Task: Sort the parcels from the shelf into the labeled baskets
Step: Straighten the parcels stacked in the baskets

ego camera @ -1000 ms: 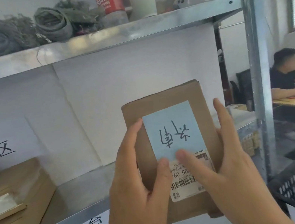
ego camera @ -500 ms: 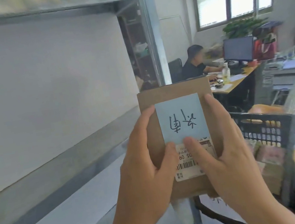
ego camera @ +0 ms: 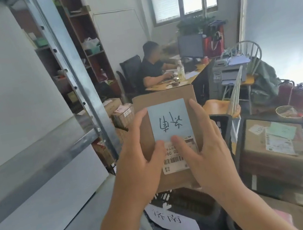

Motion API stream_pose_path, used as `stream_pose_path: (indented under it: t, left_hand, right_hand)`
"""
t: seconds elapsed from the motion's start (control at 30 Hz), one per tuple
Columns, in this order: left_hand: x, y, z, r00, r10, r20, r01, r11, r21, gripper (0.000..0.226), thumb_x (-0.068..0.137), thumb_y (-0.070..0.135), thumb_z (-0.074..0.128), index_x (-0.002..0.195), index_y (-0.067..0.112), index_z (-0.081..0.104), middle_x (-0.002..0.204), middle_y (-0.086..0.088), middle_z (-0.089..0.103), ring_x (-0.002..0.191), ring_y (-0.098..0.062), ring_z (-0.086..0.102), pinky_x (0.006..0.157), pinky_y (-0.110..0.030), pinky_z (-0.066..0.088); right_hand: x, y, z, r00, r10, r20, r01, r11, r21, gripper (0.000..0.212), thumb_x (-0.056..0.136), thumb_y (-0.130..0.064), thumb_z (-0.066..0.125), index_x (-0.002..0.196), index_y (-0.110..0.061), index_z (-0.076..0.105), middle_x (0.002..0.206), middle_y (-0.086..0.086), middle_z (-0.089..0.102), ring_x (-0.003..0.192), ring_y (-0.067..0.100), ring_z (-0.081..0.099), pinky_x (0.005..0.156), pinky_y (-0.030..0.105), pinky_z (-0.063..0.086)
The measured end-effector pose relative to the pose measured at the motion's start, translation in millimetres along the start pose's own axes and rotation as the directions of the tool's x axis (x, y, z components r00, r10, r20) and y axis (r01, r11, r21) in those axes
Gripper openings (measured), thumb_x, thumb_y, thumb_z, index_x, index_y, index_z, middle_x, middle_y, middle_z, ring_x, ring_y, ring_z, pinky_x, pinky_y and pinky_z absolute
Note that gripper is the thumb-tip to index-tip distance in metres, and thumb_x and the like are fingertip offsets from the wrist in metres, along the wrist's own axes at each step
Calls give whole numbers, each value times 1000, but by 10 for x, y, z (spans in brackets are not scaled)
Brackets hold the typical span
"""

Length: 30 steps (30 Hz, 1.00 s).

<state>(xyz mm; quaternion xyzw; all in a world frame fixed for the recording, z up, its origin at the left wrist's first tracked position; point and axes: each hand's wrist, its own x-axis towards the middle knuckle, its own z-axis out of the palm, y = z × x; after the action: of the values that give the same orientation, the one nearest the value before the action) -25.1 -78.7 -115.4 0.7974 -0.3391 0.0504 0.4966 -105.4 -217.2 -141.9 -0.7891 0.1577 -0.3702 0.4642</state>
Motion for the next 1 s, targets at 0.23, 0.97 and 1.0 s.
stream_pose_path:
  t: [0.23, 0.97, 1.0]
  left_hand:
    - [324, -437, 461, 983, -141, 114, 142, 990, -2, 60, 99, 50, 57, 143, 72, 22, 142, 18, 55, 112, -21, 69, 76, -35, 67]
    - [1489, -2088, 1195, 777, -147, 612, 185, 983, 2, 42, 109, 49, 32, 148, 62, 26, 123, 20, 65, 107, -1, 65, 86, -21, 55]
    - [1504, -2063, 1261, 764, -146, 629, 195, 981, -9, 42, 110, 49, 30, 149, 61, 26, 124, 19, 65, 108, 0, 64, 84, -16, 50]
  right_hand:
    - [218, 575, 161, 995, 99, 20, -96, 989, -115, 77, 96, -59, 58, 152, -67, 6, 133, -20, 41, 117, 9, 50, 91, 41, 55]
    - [739, 1499, 1359, 806, 557, -200, -524, 515, -678, 108, 72, -96, 28, 159, -45, -12, 170, 10, -13, 152, 33, 18, 111, 45, 43]
    - [786, 1533, 1337, 792, 576, -205, -534, 488, -690, 110, 70, -95, 26, 159, -45, -14, 170, 11, -18, 153, 35, 16, 113, 48, 41]
